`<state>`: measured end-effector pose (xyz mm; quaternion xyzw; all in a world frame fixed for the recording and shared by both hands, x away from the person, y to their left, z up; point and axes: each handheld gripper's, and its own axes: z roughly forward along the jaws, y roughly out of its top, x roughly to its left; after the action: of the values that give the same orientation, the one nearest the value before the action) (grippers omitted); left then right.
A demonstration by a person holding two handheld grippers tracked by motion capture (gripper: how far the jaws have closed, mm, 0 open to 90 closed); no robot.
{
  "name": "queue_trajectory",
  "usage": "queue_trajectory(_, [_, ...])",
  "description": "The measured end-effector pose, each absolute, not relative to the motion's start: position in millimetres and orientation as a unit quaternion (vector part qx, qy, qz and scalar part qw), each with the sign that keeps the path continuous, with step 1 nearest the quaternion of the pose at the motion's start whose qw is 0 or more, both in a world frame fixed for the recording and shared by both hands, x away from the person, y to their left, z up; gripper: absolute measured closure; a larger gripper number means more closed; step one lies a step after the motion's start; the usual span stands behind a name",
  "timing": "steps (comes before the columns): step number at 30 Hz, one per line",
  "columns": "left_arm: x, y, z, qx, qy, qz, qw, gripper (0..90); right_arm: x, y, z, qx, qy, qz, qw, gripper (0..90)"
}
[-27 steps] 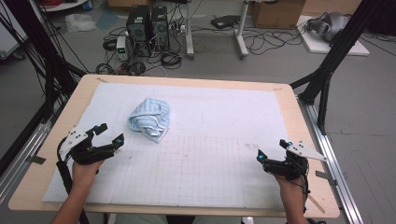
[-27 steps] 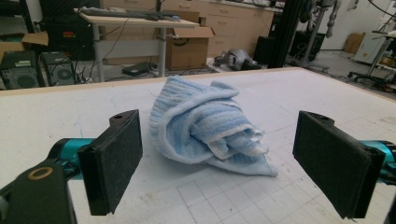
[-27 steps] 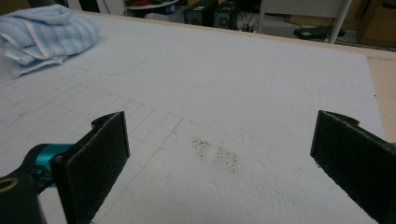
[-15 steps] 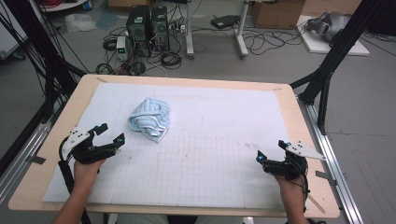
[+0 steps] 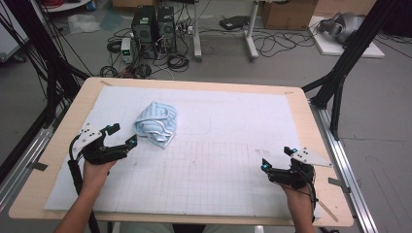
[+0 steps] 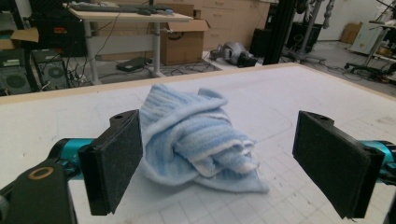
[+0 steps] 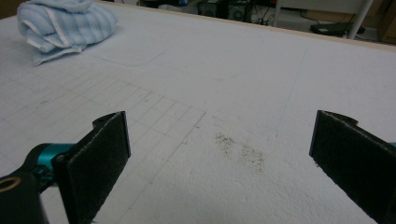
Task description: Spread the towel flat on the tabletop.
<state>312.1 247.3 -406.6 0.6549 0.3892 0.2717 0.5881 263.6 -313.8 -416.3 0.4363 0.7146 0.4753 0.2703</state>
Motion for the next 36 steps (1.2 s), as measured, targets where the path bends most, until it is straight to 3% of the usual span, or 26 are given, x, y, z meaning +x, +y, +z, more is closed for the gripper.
queue_trajectory(10, [343, 221, -396, 0.687, 0.403, 0.258, 0.547, 17.8, 266, -312, -419, 0.432, 0.725, 0.469, 0.262, 4.1])
queue_trajectory(16, [359, 218, -393, 0.671, 0.426, 0.240, 0.557, 18.4, 268, -308, -420, 0.436, 0.725, 0.471, 0.249, 4.1])
queue_trajectory(33, [392, 199, -430, 0.724, 0.460, 0.258, 0.445, 19.4, 268, -297, -420, 0.420, 0.746, 0.447, 0.260, 4.2])
queue_trajectory(36, [396, 196, -435, 0.738, 0.464, 0.255, 0.418, 23.5, 267, -298, -419, 0.422, 0.745, 0.446, 0.260, 4.2])
